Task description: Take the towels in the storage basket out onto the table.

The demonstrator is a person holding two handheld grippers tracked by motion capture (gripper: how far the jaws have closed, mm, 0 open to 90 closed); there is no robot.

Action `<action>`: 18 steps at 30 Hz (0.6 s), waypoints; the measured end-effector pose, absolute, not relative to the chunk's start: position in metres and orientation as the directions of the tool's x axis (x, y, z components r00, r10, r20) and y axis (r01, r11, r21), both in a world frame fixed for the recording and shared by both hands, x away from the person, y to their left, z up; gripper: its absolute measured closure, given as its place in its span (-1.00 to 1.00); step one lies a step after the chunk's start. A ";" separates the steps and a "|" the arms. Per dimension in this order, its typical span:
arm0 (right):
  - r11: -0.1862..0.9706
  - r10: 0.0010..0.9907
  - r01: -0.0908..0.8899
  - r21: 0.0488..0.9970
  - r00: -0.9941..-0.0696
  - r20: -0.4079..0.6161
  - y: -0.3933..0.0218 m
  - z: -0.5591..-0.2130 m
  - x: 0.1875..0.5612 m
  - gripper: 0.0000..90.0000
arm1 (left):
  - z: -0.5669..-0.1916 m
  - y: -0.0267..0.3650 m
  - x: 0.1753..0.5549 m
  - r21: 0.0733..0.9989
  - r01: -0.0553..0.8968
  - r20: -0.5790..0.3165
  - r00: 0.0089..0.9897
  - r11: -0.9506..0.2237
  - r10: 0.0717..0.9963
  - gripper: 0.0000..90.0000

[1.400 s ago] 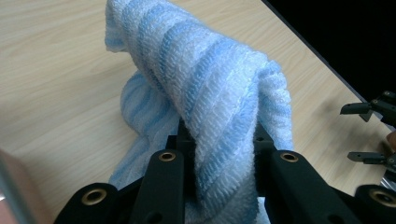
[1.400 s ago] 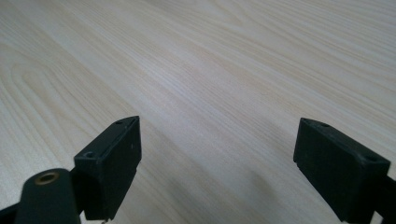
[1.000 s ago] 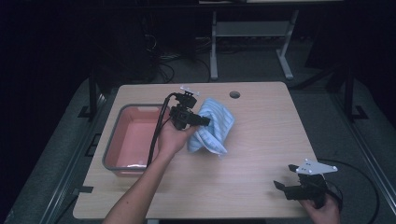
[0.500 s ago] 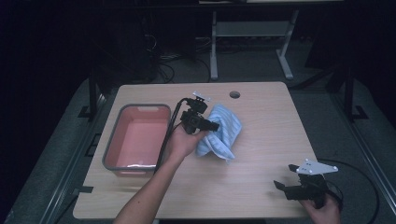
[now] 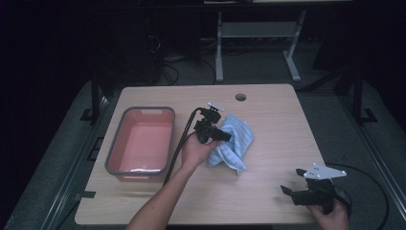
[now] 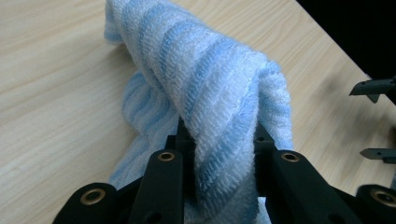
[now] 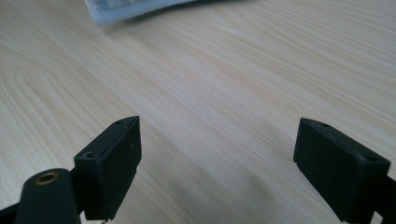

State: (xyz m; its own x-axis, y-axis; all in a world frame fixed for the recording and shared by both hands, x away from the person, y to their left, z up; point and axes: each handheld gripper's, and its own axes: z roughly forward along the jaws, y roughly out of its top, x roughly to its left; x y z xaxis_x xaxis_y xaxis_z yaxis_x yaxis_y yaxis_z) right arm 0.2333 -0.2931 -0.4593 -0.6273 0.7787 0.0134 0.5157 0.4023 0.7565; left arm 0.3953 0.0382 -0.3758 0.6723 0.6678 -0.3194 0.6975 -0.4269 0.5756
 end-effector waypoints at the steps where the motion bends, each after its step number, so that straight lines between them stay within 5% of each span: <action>1: 0.402 0.779 0.515 0.757 -0.627 0.013 -0.293 -0.459 0.233 -0.68 | -0.378 0.038 0.396 0.576 0.700 -0.326 0.670 -0.421 0.668 0.61; 18: 0.406 0.776 0.515 0.755 -0.630 0.012 -0.292 -0.459 0.234 -0.68 | -0.394 0.028 0.396 0.565 0.706 -0.351 0.673 -0.426 0.651 0.61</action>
State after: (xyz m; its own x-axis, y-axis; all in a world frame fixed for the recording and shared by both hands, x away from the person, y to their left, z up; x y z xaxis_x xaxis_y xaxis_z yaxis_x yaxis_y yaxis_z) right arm 0.2336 -0.2918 -0.4595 -0.6301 0.7764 0.0119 0.5148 0.4061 0.7550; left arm 0.3959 0.0282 -0.3938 0.6732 0.6508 -0.3512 0.7065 -0.4256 0.5655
